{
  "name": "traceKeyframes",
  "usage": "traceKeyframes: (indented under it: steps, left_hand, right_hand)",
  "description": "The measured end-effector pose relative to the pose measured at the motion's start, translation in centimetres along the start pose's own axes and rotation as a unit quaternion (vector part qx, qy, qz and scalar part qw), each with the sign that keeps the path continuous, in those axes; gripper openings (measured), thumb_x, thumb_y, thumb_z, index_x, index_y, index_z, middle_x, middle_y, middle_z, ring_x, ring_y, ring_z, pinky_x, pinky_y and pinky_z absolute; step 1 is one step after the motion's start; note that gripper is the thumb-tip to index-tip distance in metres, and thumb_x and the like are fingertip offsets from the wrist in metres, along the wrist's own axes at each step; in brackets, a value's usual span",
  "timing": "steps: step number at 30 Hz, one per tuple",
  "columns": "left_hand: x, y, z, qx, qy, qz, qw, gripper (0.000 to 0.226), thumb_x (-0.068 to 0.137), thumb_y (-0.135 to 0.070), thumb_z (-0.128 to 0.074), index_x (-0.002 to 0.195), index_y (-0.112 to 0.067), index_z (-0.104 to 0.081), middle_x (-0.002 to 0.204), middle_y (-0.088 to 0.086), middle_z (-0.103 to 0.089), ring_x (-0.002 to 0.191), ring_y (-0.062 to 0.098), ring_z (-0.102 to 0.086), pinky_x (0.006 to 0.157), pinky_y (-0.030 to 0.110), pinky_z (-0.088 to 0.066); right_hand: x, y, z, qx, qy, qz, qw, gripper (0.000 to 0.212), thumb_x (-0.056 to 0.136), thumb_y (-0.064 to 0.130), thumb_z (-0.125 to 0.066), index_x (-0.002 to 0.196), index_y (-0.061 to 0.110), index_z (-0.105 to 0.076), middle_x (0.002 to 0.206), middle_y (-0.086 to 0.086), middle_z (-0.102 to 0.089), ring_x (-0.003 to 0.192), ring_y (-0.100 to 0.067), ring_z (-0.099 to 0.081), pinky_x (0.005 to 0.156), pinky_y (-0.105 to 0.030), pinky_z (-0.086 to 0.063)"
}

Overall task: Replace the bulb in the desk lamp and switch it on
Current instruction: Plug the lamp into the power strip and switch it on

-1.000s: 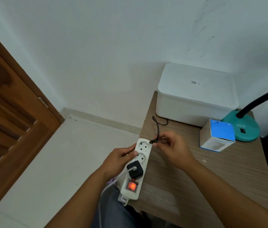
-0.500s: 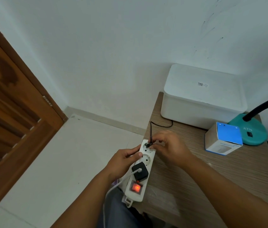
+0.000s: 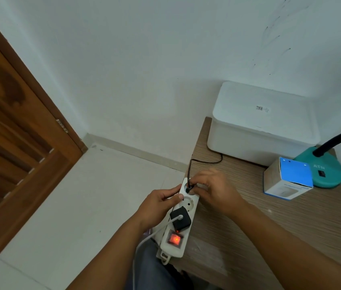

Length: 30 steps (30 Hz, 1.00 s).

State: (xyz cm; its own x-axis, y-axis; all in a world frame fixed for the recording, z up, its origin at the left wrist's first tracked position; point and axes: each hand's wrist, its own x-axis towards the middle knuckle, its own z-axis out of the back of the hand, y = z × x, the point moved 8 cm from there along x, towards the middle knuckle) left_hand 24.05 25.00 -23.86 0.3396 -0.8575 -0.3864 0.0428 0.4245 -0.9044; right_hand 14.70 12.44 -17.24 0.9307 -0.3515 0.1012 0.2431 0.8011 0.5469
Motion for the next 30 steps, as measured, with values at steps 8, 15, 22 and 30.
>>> traceKeyframes:
  steps: [8, 15, 22, 30]
  left_hand:
    - [-0.04, -0.20, -0.01, -0.005, -0.010, 0.003, 1.000, 0.031, 0.098, -0.036, -0.061, 0.128, -0.046, -0.064, 0.117, -0.021, -0.072, 0.113, -0.002, -0.064, 0.108, 0.035, -0.046]
    - [-0.06, -0.06, -0.05, -0.006, -0.008, 0.008, 1.000, 0.032, 0.098, -0.036, -0.060, 0.129, -0.044, -0.063, 0.117, -0.021, -0.071, 0.112, -0.003, -0.064, 0.104, 0.031, -0.047]
    - [0.10, 0.36, -0.07, -0.011, -0.007, 0.011, 1.000, 0.033, 0.098, -0.039, -0.060, 0.130, -0.044, -0.063, 0.119, -0.017, -0.072, 0.116, 0.003, -0.064, 0.110, 0.043, -0.045]
    - [0.10, 0.48, -0.10, -0.013, -0.004, 0.015, 1.000, 0.033, 0.098, -0.039, -0.059, 0.131, -0.042, -0.062, 0.117, -0.016, -0.073, 0.113, 0.004, -0.066, 0.108, 0.043, -0.046]
  right_hand:
    - [0.17, 0.07, 0.15, 0.015, 0.001, 0.004, 1.000, 0.010, 0.089, 0.033, -0.063, 0.095, 0.030, -0.070, 0.094, 0.020, -0.067, 0.088, -0.001, -0.054, 0.082, -0.029, -0.041]
    - [-0.17, -0.10, 0.38, 0.007, 0.001, 0.003, 1.000, 0.013, 0.091, 0.032, -0.061, 0.098, 0.028, -0.070, 0.097, 0.018, -0.068, 0.091, -0.007, -0.055, 0.083, -0.033, -0.044]
    - [-0.01, -0.38, 0.49, -0.011, 0.006, -0.007, 1.000, 0.014, 0.092, 0.035, -0.059, 0.102, 0.033, -0.069, 0.098, 0.022, -0.065, 0.089, -0.006, -0.047, 0.077, -0.030, -0.038]
    - [0.46, -0.48, 0.69, -0.047, 0.020, -0.020, 0.999, 0.014, 0.092, 0.037, -0.060, 0.103, 0.035, -0.067, 0.098, 0.021, -0.066, 0.088, -0.008, -0.047, 0.080, -0.033, -0.038]
